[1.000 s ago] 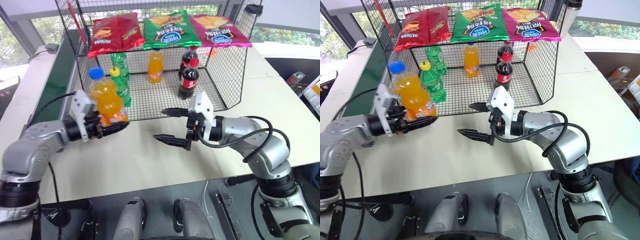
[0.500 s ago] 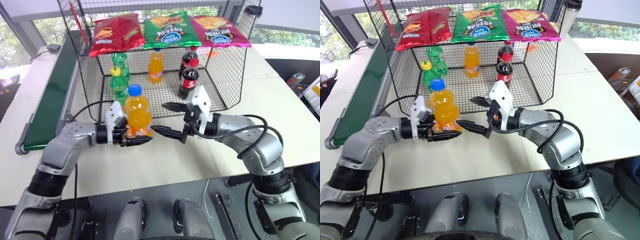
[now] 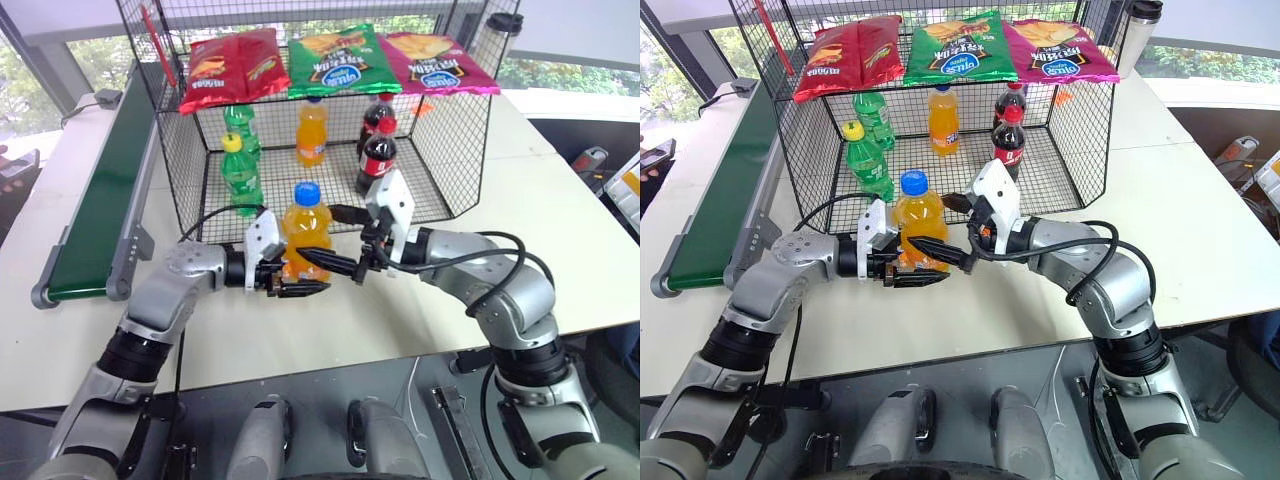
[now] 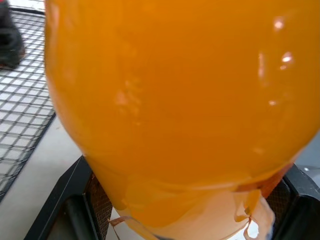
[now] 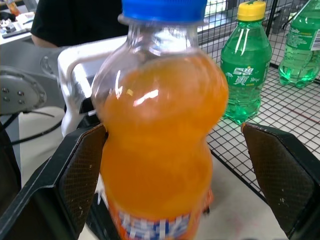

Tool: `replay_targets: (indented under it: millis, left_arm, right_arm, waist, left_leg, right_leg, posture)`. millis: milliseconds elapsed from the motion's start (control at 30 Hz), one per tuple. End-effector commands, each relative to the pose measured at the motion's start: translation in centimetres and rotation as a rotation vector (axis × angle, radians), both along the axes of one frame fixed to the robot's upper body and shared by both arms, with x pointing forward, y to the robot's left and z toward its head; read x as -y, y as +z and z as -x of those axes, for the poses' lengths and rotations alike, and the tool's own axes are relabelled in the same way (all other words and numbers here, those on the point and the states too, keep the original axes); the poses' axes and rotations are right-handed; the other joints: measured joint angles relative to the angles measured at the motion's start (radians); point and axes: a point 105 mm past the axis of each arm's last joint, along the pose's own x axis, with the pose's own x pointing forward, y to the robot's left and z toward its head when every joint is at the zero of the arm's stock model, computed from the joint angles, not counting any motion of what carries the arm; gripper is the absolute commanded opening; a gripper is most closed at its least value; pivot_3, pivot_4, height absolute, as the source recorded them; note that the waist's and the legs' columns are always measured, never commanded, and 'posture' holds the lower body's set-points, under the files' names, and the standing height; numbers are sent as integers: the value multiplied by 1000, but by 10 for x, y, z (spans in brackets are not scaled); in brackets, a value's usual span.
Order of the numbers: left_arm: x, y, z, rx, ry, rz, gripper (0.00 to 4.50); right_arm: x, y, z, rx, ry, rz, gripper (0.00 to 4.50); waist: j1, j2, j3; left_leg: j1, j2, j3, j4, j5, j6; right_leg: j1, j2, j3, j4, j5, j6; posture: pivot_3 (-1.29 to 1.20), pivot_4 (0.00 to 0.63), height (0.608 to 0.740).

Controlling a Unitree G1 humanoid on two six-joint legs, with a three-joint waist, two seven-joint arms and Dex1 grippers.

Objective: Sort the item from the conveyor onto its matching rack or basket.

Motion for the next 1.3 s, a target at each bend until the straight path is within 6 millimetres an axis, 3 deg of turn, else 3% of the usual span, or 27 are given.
replay_targets:
  millis: [33, 133, 233, 300, 367, 700, 800, 1067, 1300]
  left_arm:
    - [5, 17, 2, 76, -35, 20, 2961]
    - [7, 17, 2, 74, -34, 25, 2961]
    - [7, 16, 2, 73, -36, 26, 2961]
    - [7, 17, 2, 72, -33, 29, 2961]
    - [8, 17, 3, 73, -33, 31, 2961]
    - [6, 16, -4, 51, 20, 24, 2961]
    - [6, 17, -4, 38, 17, 33, 4467]
    - [4, 14, 1, 0, -12, 12, 4467]
    - [-19, 20, -10, 32, 103, -3, 4467]
  right_arm:
    - [-1, 17, 1, 45, 8, -36, 4500]
    - [-1, 19, 1, 45, 8, -43, 4500]
    - [-1, 21, 0, 48, 8, -49, 3714]
    - [-2, 22, 1, 48, 10, -51, 2759]
    - [-2, 22, 1, 46, 16, -55, 2237]
    - [-2, 21, 3, 49, 19, -36, 2236]
    - [-2, 20, 3, 49, 15, -33, 2236]
    - [0, 19, 2, 50, 6, -26, 2236]
    - [3, 19, -1, 54, -13, -20, 2236]
  waist:
    - [0, 0, 0]
    - [1, 0, 0]
    - [0, 0, 0]
    - [0, 0, 0]
    - [0, 0, 0]
    - [0, 0, 0]
    - [0, 0, 0]
    - [-1, 0, 0]
    - [0, 0, 0]
  left_leg:
    - [0, 0, 0, 0, 0, 0]
    - [0, 0, 0, 0, 0, 0]
    - [0, 0, 0, 0, 0, 0]
    - [0, 0, 0, 0, 0, 0]
    - [0, 0, 0, 0, 0, 0]
    - [0, 0, 0, 0, 0, 0]
    - [0, 0, 0, 0, 0, 0]
    - [0, 0, 0, 0, 0, 0]
    - [0, 0, 0, 0, 0, 0]
  right_leg:
    - [0, 0, 0, 0, 0, 0]
    - [0, 0, 0, 0, 0, 0]
    - [0, 0, 0, 0, 0, 0]
    - [0, 0, 0, 0, 0, 0]
    - [0, 0, 0, 0, 0, 0]
    - [0, 0, 0, 0, 0, 0]
    - [0, 0, 0, 0, 0, 0]
    - [0, 0, 0, 0, 0, 0]
    - [0, 0, 0, 0, 0, 0]
  posture:
    - [0, 150, 739]
    - [0, 150, 739]
    - [0, 150, 739]
    - [0, 150, 739]
    - [0, 150, 739]
    - [0, 150, 739]
    - [0, 150, 739]
    - [0, 150, 739]
    - [0, 150, 739]
